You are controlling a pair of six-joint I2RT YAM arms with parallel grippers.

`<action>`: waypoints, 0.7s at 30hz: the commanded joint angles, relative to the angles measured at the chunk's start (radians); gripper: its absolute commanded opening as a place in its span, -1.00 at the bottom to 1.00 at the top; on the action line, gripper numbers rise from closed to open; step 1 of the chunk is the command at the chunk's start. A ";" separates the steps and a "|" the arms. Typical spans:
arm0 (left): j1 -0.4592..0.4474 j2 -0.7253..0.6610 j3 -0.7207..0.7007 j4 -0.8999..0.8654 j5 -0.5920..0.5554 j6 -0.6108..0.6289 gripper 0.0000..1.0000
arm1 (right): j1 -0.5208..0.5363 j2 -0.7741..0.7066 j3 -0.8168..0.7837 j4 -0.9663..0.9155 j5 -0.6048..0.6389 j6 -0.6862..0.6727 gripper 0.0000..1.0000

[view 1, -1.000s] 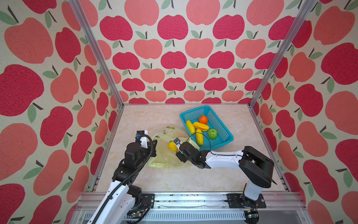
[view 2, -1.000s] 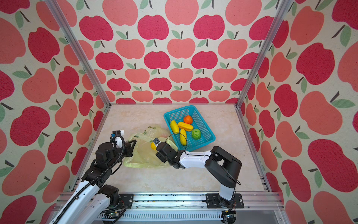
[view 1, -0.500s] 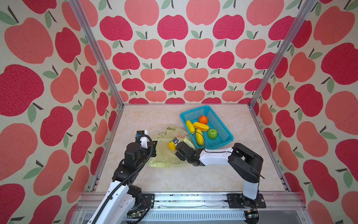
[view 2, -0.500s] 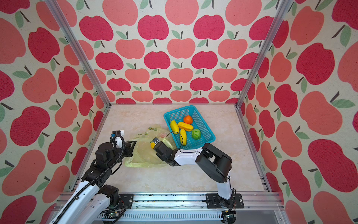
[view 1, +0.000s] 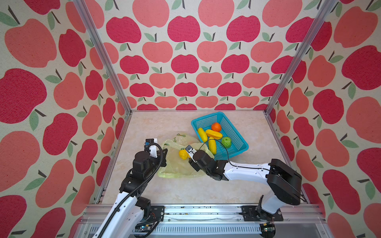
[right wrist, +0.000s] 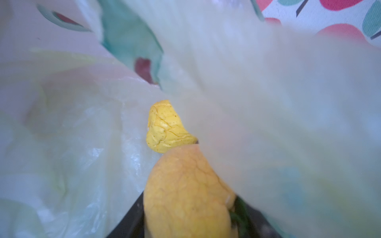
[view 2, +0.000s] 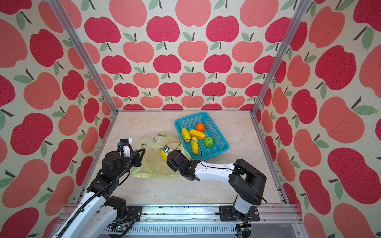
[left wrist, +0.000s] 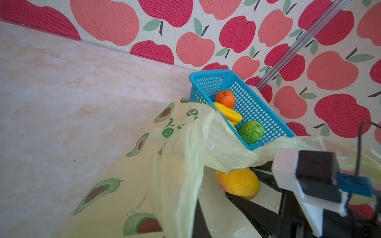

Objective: Untie the knot of the plastic bag and take out the fruit
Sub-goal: Pick up the fruit from the plastic bag, then place the fruit in the basket.

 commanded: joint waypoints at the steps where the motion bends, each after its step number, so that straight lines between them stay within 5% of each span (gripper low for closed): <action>1: 0.005 0.004 0.018 -0.004 -0.008 0.013 -1.00 | 0.051 -0.095 -0.047 0.071 -0.078 -0.060 -0.24; 13: 0.005 0.014 0.016 -0.001 -0.014 0.011 -1.00 | 0.031 -0.664 -0.355 0.271 -0.104 -0.033 -0.35; 21: 0.005 0.020 0.020 -0.001 0.003 0.006 -1.00 | -0.187 -0.941 -0.495 0.187 0.078 0.081 -0.42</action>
